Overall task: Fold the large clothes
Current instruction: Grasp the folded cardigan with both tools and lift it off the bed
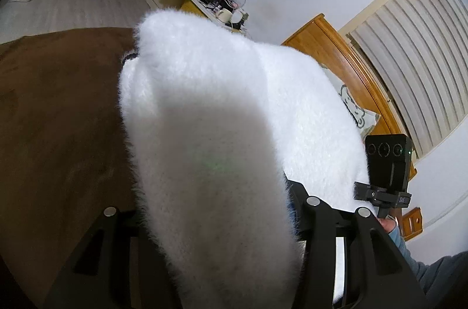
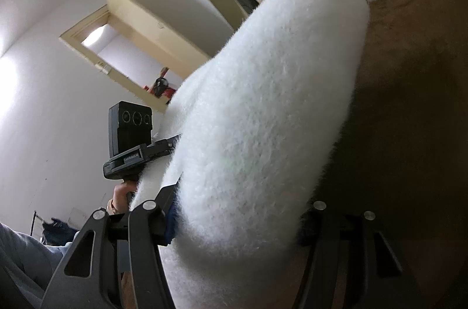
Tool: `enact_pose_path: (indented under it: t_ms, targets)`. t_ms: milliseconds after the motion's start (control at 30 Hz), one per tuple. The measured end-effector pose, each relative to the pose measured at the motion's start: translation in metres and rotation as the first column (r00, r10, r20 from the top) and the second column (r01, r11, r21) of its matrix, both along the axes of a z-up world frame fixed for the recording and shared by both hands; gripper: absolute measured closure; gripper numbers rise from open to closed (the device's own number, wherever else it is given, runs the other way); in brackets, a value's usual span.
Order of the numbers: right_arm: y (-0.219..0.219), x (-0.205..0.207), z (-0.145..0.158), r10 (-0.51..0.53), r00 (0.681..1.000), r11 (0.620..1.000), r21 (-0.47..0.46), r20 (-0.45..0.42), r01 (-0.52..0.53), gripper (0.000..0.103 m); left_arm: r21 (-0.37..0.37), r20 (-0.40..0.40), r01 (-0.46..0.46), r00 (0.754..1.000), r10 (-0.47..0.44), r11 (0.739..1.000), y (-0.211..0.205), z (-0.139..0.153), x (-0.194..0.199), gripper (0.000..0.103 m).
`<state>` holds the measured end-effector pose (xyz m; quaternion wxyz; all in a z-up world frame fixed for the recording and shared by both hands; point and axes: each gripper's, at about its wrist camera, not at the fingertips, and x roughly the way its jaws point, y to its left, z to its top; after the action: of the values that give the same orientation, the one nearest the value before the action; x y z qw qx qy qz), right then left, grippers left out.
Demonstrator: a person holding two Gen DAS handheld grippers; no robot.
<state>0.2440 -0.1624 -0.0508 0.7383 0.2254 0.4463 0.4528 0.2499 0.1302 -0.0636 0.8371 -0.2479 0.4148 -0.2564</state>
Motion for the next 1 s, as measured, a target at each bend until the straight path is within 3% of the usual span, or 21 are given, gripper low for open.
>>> enact_pose_path:
  t_ms: [233, 400, 600, 833, 1000]
  targets:
    - [0.005, -0.063, 0.018, 0.019, 1.000, 1.000, 0.004, 0.004, -0.019, 0.046, 0.014, -0.037, -0.075, 0.996, 0.075, 0.997, 0.001, 0.018, -0.068, 0.054]
    - [0.016, -0.077, 0.032, 0.060, 0.998, 0.998, -0.009, 0.021, -0.060, 0.046, -0.012, -0.034, -0.107, 0.994, 0.106, 0.994, 0.011, 0.021, -0.099, 0.054]
    - [0.022, -0.075, 0.039, 0.109, 0.994, 0.994, 0.005, 0.031, -0.109, 0.046, 0.009, -0.010, -0.143, 0.990, 0.143, 0.990, 0.028, 0.038, -0.120, 0.054]
    - [0.080, -0.068, 0.055, 0.225, 0.973, 0.973, 0.048, 0.044, -0.227, 0.046, 0.034, 0.027, -0.283, 0.959, 0.282, 0.959, 0.088, 0.064, -0.161, 0.054]
    - [0.156, -0.068, 0.067, 0.329, 0.943, 0.942, 0.042, 0.052, -0.332, 0.046, 0.042, 0.024, -0.373, 0.928, 0.372, 0.927, 0.151, 0.073, -0.196, 0.054]
